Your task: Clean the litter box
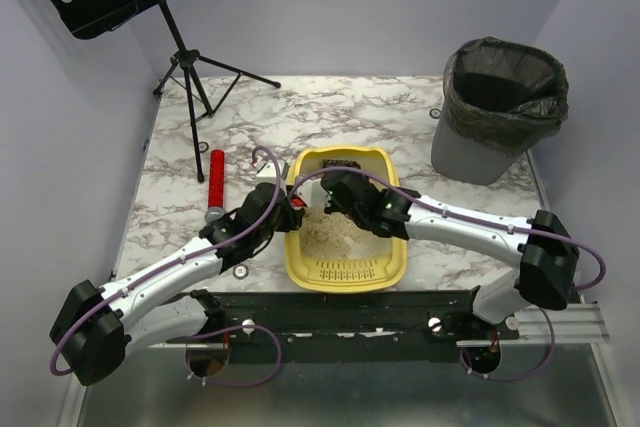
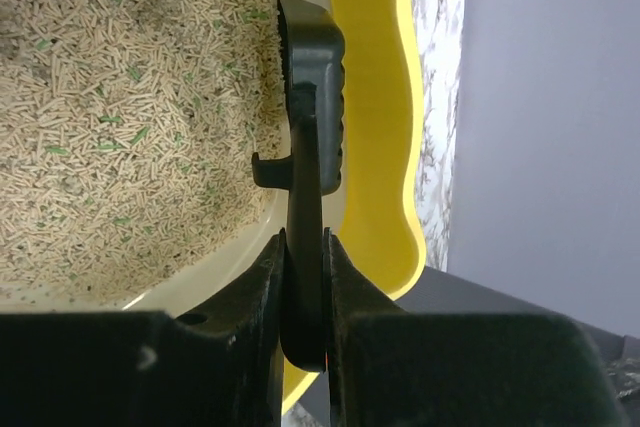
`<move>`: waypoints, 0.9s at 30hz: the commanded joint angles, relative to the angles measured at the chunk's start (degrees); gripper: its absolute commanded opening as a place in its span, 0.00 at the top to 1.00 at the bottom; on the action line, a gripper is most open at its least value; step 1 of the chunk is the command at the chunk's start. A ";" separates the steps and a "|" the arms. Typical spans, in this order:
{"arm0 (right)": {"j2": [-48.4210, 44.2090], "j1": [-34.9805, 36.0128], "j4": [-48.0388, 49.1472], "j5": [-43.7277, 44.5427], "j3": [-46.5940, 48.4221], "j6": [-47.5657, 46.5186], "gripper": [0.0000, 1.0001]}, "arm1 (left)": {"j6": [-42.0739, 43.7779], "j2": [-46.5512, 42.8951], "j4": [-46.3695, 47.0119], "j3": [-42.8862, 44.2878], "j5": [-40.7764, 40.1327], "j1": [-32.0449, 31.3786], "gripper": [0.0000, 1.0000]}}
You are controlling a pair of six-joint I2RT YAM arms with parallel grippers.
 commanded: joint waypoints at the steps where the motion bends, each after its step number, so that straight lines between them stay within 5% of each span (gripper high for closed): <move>1: 2.81 1.86 11.85 -2.68 1.06 -2.91 0.99 | 0.72 0.75 0.14 -0.76 4.16 -0.33 0.56; 10: 8.27 6.08 14.88 -3.91 0.80 0.69 0.99 | 0.55 1.11 -0.04 -0.76 3.81 -0.33 0.58; 27: -7.73 12.85 2.38 3.11 -6.06 7.64 0.99 | 0.28 -0.56 -1.18 -0.93 0.99 -0.33 0.58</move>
